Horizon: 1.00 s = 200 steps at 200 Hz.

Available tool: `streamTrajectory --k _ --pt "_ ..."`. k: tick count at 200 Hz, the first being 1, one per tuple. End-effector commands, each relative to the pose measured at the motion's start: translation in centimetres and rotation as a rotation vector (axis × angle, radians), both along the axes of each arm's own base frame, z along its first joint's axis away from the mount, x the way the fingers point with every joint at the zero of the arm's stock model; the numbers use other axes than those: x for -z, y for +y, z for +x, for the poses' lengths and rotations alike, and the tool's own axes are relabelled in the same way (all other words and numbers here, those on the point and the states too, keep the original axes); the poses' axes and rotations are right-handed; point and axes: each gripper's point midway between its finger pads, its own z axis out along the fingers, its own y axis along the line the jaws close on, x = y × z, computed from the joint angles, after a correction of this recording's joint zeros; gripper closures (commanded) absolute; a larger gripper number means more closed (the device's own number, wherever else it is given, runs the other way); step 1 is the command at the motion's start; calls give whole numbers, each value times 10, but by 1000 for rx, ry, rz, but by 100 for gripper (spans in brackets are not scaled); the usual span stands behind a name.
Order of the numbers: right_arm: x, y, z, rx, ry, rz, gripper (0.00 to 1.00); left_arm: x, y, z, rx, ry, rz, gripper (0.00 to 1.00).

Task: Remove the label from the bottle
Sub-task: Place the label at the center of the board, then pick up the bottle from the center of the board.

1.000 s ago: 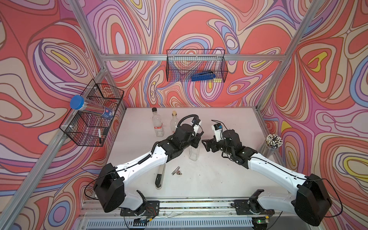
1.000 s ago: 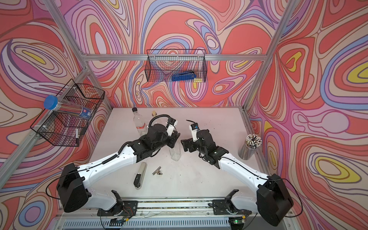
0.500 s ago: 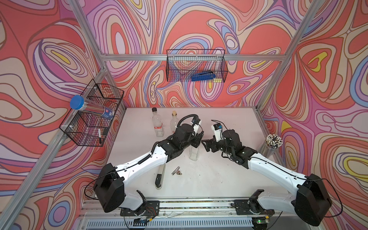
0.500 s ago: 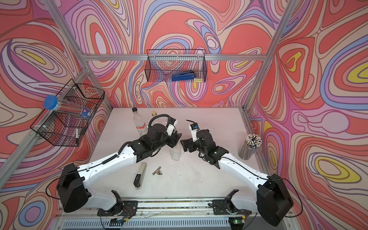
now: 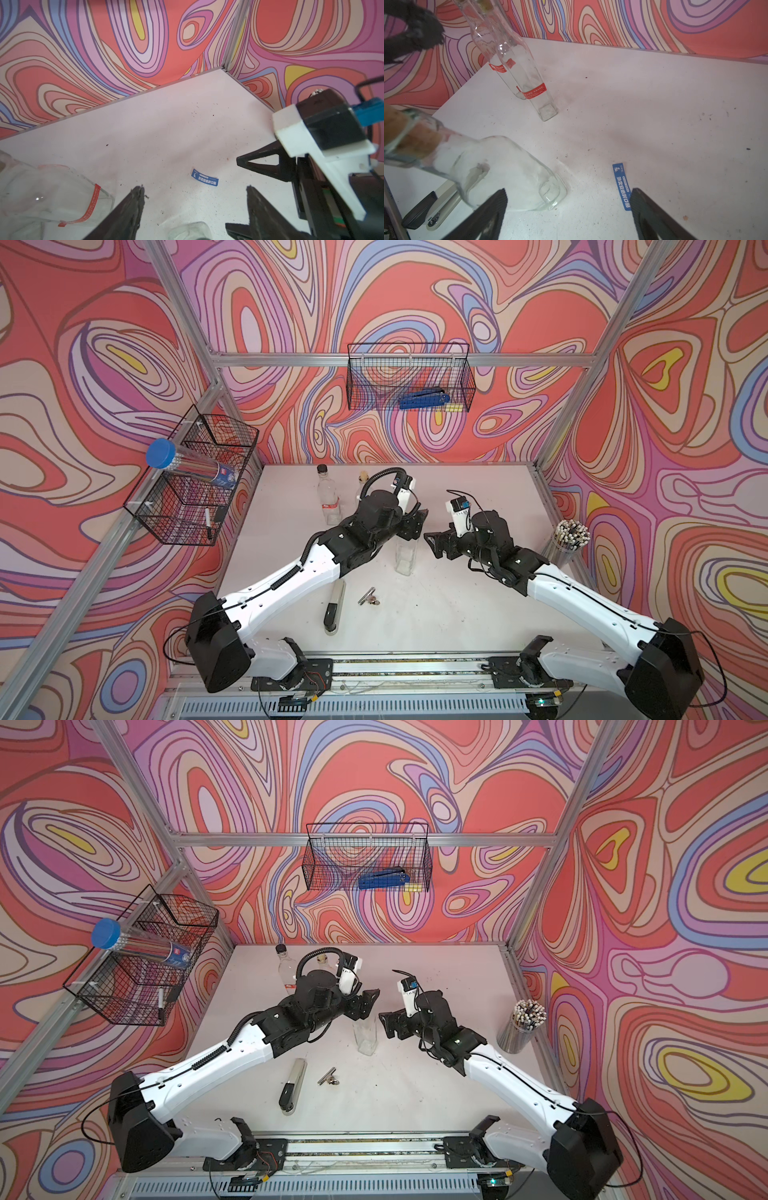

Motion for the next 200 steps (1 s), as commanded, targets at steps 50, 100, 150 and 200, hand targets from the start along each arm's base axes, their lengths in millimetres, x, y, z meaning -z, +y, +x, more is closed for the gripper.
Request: streamTrajectory --k 50,100,150,200 --pt "-65 45 -18 -211 -81 90 5 -31 79 -1 -198 106 -122 12" --pt "-64 73 -1 -227 -124 30 5 -22 115 -12 -268 118 -105 12" --pt "-44 83 18 -198 -119 -26 6 -11 121 -16 -280 132 -95 12" --pt "-35 95 23 -208 -118 -28 21 -5 119 -14 -276 135 -96 13"
